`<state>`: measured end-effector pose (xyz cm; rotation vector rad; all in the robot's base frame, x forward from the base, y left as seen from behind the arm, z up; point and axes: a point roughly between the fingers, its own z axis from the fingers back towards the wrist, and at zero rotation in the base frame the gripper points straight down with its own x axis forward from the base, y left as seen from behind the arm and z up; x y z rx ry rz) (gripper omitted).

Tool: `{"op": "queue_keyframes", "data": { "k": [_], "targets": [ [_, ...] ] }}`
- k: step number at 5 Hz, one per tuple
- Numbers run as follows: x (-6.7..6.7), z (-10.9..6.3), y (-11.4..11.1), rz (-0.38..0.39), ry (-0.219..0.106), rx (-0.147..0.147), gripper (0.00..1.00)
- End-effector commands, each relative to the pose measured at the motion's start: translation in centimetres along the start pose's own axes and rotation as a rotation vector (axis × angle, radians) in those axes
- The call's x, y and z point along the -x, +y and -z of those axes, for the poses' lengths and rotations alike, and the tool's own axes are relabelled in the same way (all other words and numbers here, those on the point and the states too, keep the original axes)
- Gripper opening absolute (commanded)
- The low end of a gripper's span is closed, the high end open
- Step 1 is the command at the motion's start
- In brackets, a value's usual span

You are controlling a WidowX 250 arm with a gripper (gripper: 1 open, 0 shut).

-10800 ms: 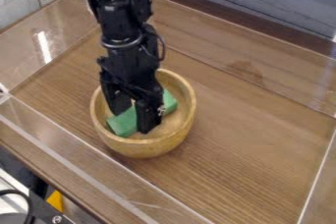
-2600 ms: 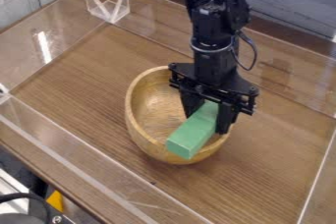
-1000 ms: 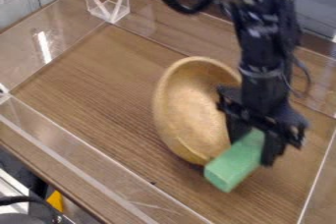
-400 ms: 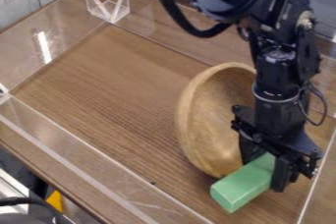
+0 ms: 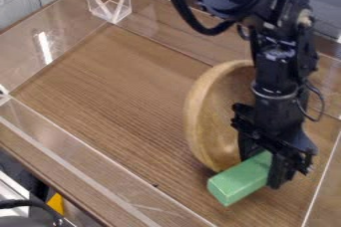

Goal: Remove the green block from inside the brown bowl and put it on the table

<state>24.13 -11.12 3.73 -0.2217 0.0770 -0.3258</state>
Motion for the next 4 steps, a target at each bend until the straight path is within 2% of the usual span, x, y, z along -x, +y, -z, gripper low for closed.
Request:
{"op": "queue_keyframes", "data": {
  "k": [1,2,3,4],
  "targets": [
    [-0.7,-1.1,1.1,-0.039,-0.059,0.002,0.0],
    [-0.6,-1.4,0.5,-0.117,-0.074,0.018,0.0],
    [-0.7,-2.0,-0.4,-0.159,-0.079,0.031,0.0],
    [0.0,-2.4,-1.2,-0.135,-0.067,0.037,0.0]
  ]
}}
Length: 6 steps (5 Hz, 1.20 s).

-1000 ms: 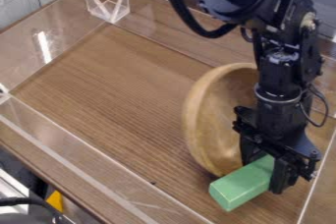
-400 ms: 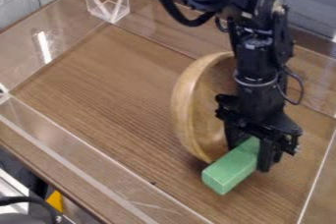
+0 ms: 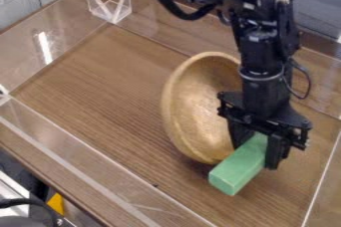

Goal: Remove the green block from inside the brown bowl and put it on the table

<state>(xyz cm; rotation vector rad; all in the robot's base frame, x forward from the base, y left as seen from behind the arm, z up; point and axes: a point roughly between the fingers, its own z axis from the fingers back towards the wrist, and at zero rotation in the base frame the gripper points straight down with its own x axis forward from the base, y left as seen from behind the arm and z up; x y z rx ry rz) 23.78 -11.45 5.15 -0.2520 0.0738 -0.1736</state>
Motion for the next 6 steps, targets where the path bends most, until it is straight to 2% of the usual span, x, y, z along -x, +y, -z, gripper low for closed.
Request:
{"op": "queue_keyframes", "data": {
  "k": [1,3,4,5,6],
  "targets": [
    [0.6,-1.1,-1.5,0.04,-0.023,0.009,0.0],
    [2.3,-2.0,-3.3,0.052,-0.014,0.004,0.0],
    [1.9,-2.3,-2.2,0.05,-0.01,0.008,1.0],
    [1.5,-2.9,-1.1,0.046,-0.009,0.008,1.0],
    [0.9,-3.3,-0.8,-0.054,-0.037,0.01,1.0]
  ]
}}
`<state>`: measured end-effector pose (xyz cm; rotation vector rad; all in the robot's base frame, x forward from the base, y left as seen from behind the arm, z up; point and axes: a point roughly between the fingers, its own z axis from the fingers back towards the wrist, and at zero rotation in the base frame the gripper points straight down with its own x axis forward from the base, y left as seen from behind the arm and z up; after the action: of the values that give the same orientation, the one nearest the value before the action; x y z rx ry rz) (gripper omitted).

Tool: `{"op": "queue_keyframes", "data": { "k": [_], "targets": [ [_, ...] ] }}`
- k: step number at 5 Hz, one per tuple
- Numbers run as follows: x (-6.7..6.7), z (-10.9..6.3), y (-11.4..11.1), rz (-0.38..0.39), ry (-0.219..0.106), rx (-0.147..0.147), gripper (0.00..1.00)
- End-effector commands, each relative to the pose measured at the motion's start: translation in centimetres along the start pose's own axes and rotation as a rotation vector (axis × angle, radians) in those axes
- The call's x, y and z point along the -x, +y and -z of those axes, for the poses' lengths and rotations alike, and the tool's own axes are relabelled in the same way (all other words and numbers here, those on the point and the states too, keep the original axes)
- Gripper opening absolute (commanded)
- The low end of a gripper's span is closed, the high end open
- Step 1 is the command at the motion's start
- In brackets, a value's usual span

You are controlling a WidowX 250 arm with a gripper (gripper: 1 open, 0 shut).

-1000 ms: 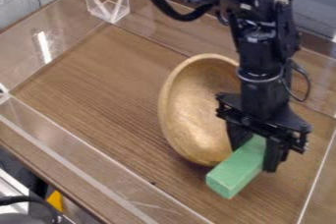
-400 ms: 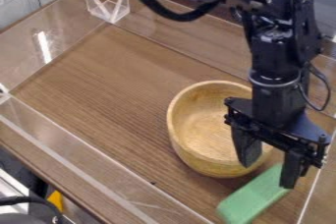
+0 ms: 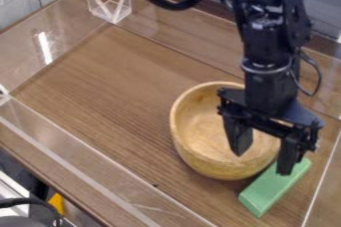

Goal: Remove the green block from inside the brown bowl and put it on the table

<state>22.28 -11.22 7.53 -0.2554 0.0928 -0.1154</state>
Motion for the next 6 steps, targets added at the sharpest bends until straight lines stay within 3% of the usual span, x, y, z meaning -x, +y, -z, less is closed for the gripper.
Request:
{"op": "queue_keyframes", "data": {
  "k": [1,3,5,6],
  "targets": [
    [-1.2,-1.1,0.0,-0.091,-0.067,0.01,1.0],
    [-1.9,-1.4,0.6,-0.041,-0.043,0.007,1.0],
    [-0.4,-3.6,0.4,0.007,-0.023,0.006,1.0],
    [-1.0,-4.8,1.1,0.022,-0.023,0.002,1.0]
  ]
}}
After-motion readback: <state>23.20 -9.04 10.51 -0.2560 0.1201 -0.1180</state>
